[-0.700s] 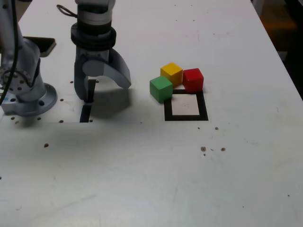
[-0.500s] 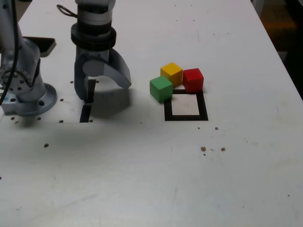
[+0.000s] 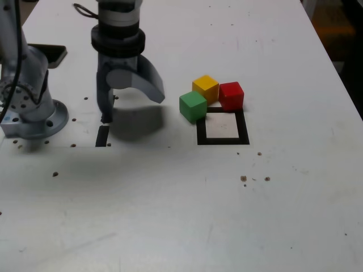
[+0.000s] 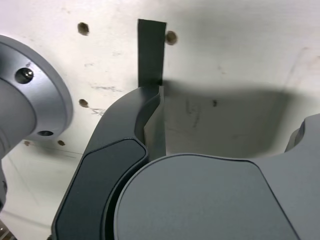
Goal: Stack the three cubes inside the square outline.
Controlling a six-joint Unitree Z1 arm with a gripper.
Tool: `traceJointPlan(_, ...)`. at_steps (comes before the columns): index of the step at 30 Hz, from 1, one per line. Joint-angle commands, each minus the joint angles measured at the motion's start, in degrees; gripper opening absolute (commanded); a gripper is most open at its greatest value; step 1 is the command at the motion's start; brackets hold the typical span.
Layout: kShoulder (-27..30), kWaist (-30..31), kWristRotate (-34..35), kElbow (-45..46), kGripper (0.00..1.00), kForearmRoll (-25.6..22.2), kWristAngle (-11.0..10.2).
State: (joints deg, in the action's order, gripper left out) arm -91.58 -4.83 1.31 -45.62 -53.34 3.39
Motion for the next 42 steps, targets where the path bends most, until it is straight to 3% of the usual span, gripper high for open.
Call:
traceJointPlan(1,-0.5,0.0,0.1,-0.6,0.99,0.0,0.0)
traceJointPlan(19,-4.6,0.1,-2.9,-14.6,0.99,-8.6,1.0)
traceJointPlan(30,-7.7,5.3,-3.9,-20.4,0.99,-9.3,2.6)
traceJointPlan(42,-8.7,10.0,-8.2,-18.3,0.98,-8.8,0.9)
